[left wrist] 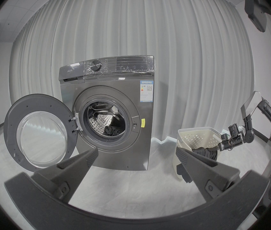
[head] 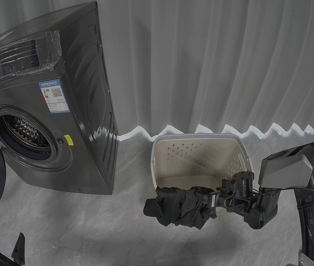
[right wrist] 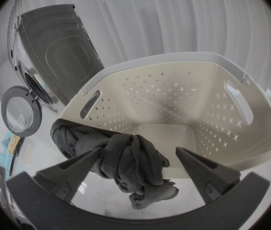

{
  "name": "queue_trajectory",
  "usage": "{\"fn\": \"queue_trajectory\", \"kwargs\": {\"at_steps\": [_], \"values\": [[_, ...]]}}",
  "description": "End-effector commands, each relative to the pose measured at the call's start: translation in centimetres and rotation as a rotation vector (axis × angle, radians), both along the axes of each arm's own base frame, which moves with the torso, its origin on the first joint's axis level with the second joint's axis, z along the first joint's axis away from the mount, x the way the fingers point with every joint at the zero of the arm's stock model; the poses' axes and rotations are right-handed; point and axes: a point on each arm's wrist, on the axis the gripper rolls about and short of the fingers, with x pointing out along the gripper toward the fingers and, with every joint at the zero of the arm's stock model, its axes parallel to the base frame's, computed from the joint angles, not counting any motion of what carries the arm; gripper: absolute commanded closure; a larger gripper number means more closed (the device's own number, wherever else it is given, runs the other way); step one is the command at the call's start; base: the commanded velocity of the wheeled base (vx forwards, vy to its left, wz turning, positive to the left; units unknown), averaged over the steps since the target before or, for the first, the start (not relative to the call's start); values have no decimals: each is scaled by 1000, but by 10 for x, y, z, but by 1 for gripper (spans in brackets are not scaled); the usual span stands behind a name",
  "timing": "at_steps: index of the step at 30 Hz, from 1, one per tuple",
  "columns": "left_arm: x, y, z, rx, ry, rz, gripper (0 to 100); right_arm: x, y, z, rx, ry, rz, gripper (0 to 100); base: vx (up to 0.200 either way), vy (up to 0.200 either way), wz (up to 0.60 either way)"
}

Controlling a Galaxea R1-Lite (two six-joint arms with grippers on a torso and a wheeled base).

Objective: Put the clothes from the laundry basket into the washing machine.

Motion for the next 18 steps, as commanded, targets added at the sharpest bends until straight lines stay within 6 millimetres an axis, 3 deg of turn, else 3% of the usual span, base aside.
{"fn": "queue_trajectory", "kwargs": {"at_steps": [1,14,16,18], "values": [[0,0,-5,0,0,2,0,-1,1,-3,-3,9,3,100,0,0,0],[0,0,-5,0,0,0,0,-1,2,9,16,-31,6,100,0,0,0],[0,0,-5,0,0,2,0,-1,2,31,43,-95,7,100,0,0,0],[0,0,-5,0,0,2,0,-3,2,38,49,-109,9,100,0,0,0]]}}
